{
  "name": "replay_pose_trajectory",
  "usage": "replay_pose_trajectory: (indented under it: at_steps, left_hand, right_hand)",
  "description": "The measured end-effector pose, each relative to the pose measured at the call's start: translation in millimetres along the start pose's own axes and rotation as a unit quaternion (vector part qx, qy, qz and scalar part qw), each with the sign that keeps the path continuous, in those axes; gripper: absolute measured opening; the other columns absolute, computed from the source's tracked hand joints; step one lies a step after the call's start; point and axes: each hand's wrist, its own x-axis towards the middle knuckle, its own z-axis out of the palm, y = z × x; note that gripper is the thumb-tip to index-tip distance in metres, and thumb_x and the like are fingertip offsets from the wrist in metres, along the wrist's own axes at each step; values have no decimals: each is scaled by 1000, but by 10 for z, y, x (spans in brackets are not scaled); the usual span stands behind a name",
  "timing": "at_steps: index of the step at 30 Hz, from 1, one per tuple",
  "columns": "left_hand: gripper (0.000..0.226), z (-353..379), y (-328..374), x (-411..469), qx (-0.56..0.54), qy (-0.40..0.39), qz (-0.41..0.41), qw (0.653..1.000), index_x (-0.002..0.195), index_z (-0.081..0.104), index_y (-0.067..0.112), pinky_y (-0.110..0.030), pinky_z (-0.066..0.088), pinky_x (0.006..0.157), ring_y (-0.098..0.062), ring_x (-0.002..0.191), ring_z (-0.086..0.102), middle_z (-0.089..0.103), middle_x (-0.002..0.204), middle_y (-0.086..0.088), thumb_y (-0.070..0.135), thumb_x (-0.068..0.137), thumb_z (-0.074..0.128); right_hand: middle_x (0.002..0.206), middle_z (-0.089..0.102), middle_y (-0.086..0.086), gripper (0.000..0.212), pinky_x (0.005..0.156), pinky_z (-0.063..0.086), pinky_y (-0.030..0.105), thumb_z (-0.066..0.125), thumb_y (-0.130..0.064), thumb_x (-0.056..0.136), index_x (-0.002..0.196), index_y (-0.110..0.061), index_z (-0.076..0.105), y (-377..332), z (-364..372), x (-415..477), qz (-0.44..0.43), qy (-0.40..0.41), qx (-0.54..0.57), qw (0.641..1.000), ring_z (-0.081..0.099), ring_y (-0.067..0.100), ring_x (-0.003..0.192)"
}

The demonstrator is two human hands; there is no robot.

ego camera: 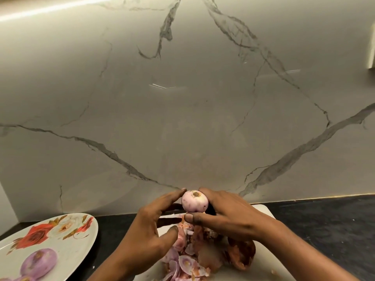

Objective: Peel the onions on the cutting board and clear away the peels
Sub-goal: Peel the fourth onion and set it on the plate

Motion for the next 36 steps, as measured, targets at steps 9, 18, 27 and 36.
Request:
replay_pose_trajectory:
  at_steps: [9, 18, 27, 36]
  left_hand:
    - [49, 162, 19, 66, -401, 11, -116, 909, 132, 70, 8, -41, 62, 94, -38, 121, 70, 73, 130, -18, 9, 83, 71]
    - [37, 179, -7, 96, -462, 55, -145, 873, 126, 73, 1, -37, 64, 88, -42, 118, 71, 72, 127, -25, 2, 89, 78]
    - [40, 152, -30, 70, -415, 72, -134, 897, 126, 73, 3, -41, 63, 90, -42, 114, 72, 74, 126, -20, 6, 87, 81]
    - [37, -23, -27, -78, -443, 103, -136, 880, 122, 77, 8, -41, 62, 93, -42, 115, 72, 73, 127, -20, 4, 87, 68]
  right_hand:
    - [74, 62, -24, 41, 60, 37, 22, 51, -84, 90, 106, -48, 61, 20, 34, 40, 1, 5, -1, 1000, 55, 1, 68]
    - [87, 65, -31, 42, 68, 43, 18, 63, -75, 89, 119, -46, 63, 24, 34, 33, 2, 1, 76, 997, 57, -3, 75]
    - [75, 54, -22, 39, 71, 41, 27, 37, -59, 107, 85, -37, 60, 18, 68, 19, 38, -27, 277, 960, 46, 4, 69]
    - [70, 47, -9, 47, 61, 35, 22, 35, -57, 102, 75, -24, 52, -27, 57, 53, 6, 10, 252, 968, 39, 10, 65]
